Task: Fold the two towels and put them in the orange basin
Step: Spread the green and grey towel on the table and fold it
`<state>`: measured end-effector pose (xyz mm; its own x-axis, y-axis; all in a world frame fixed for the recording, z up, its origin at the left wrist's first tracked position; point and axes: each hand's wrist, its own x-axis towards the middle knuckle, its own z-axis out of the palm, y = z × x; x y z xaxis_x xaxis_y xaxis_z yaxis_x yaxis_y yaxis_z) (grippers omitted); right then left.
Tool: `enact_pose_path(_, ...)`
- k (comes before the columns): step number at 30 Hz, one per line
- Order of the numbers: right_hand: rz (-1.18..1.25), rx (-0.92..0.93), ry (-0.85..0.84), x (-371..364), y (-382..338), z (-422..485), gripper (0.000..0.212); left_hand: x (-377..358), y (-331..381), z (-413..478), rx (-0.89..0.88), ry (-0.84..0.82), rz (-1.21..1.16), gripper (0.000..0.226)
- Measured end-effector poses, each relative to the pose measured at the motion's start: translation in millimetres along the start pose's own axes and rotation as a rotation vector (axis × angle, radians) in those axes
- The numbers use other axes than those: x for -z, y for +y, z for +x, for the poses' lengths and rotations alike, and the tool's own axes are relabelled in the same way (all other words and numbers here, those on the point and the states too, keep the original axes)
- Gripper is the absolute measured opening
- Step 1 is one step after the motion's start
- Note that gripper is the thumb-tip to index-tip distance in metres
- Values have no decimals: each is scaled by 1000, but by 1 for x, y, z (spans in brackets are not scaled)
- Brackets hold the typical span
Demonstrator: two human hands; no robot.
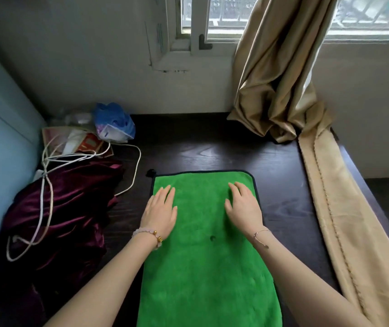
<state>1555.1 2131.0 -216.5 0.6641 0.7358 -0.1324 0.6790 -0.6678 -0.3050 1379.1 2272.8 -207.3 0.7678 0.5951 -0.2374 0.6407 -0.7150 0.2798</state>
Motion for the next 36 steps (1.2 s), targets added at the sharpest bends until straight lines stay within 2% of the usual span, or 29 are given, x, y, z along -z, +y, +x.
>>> enact_pose_path(5,-73,-8,-51,-16,6,17,57,-12,-7,24,28,-19,80,58)
enact_pose_path(8,-98,-17,5,-32,7,15,69,-22,-16,29,31,9,163,71)
enact_pose_path(12,-126,-36,62,-40,6,19,65,-24,-26,31,32,30,203,87)
enact_pose_path(19,-117,-21,43,-40,-1,30,71,-23,-31,32,22,59,227,91)
enact_pose_path(24,-127,-26,15,-39,-1,31,74,-21,-32,36,27,53,226,83)
enact_pose_path(31,-154,-40,-7,-36,3,25,77,-16,-34,42,39,38,240,89)
enact_pose_path(36,-130,-29,-73,-30,5,27,61,-11,-34,41,32,-27,245,84)
